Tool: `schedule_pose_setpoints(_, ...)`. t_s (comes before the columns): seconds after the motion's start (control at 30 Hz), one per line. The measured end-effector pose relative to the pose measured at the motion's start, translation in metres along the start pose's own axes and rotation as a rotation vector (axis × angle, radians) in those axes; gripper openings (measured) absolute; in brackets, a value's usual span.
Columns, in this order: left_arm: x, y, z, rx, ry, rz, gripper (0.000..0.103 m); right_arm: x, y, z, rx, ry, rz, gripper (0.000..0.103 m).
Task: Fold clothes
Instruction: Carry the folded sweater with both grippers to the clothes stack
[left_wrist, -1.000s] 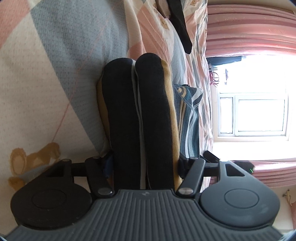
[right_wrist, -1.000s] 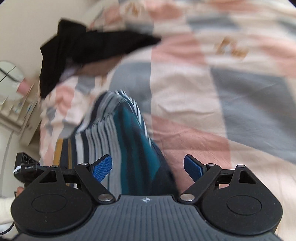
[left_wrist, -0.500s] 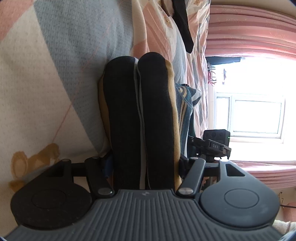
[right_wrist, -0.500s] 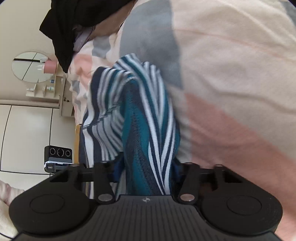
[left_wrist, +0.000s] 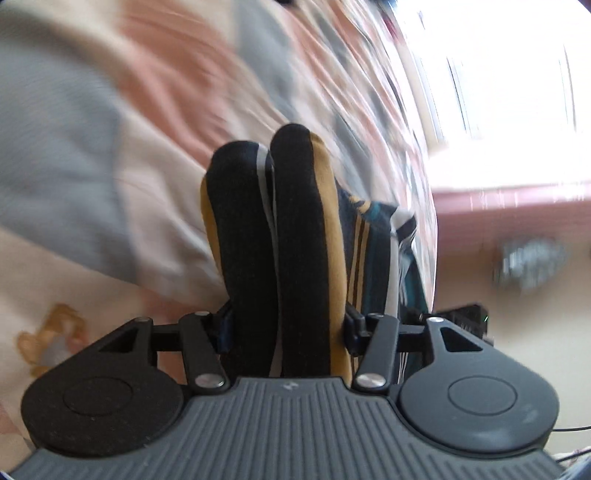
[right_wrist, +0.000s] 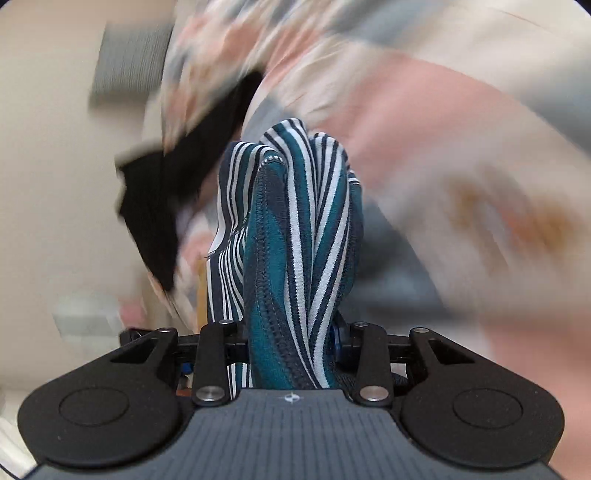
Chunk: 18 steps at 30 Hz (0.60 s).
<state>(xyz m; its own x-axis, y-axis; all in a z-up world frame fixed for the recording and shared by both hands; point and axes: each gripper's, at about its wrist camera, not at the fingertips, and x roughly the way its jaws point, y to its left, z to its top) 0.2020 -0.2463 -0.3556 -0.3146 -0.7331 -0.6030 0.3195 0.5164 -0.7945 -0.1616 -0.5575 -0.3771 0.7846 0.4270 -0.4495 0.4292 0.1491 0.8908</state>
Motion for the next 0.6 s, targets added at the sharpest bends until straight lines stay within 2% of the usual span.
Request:
schedule_pose_setpoints(0.1,0.021,-0.040,-0.009,0.138,0.135,0.013,0.048,-0.059,-0.033,-0.074,0.146,-0.196,0.061,0.035)
schedule_pose_setpoints(0.23,0.066,-0.097,-0.045,0.290,0.305,0.011,0.048,-0.127,-0.066,-0.172,0.299,-0.434,0.114,0.035)
schedule_pose_setpoints(0.47,0.168,-0.212,-0.152,0.531,0.577,-0.071,0.048,-0.252,-0.110,-0.323,0.453,-0.871,0.193,0.035)
schedule_pose_setpoints(0.6,0.244,-0.296,-0.232,0.669,0.744,-0.146,0.048,-0.324,-0.122,-0.396,0.494,-1.138,0.178,0.035)
